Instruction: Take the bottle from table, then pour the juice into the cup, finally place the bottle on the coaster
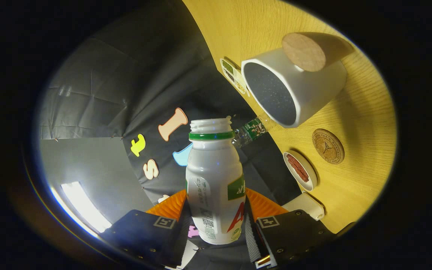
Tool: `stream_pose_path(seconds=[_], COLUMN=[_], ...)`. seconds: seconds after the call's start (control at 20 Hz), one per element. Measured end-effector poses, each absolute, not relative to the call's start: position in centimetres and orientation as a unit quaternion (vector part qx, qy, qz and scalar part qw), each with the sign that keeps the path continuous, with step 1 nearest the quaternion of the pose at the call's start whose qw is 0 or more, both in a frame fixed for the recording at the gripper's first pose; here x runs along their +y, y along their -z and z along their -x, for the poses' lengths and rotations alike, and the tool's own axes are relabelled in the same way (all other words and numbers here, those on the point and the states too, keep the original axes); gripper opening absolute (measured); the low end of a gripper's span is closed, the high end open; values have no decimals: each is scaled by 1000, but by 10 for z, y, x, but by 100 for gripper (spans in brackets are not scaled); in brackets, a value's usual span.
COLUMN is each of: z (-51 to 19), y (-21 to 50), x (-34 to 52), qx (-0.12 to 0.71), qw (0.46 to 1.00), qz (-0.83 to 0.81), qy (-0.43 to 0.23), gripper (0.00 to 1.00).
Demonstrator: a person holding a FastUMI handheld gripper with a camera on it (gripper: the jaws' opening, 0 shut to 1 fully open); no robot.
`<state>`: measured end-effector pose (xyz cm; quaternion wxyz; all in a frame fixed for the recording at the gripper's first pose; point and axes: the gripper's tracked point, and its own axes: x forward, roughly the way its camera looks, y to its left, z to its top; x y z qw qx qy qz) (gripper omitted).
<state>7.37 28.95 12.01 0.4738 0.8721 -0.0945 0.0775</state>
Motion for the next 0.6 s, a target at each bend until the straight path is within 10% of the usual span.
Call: stream_pose_path(seconds=[0.6], z=[-73], y=[-122], x=[293], qx=[-94], qw=[443], qz=[-888], qy=[-79], gripper=[64])
